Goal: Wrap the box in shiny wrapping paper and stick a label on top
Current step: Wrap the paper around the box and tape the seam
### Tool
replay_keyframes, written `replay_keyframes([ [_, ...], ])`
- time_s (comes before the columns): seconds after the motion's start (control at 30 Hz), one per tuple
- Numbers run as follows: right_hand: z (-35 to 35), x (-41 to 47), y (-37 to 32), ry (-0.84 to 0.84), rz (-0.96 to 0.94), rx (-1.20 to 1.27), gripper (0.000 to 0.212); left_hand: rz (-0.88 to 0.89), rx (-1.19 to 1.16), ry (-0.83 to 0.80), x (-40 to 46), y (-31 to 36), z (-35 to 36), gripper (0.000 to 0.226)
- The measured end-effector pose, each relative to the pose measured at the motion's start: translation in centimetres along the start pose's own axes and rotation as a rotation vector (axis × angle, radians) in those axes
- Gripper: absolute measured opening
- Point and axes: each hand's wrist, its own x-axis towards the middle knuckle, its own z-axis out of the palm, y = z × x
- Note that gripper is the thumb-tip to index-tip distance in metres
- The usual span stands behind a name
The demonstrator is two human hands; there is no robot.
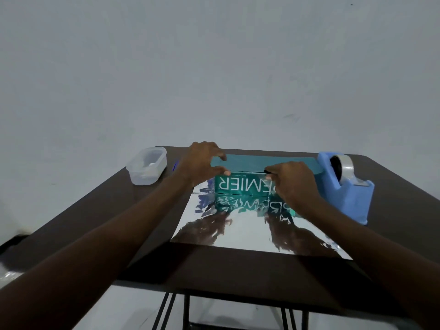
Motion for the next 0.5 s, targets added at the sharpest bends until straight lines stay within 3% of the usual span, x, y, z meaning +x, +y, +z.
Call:
replay_keyframes([
  [0.17,0.3,0.1,0.0,0.029,0.005,0.007,0.017,0.070,0.046,-0.158,0.8,2.9,1.3,0.029],
  [0.5,1.1,-0.1,0.3,0.105,0.025,0.073,0.016,0.044,0.032,-0.032,0.4,3.0,2.2,0.015],
])
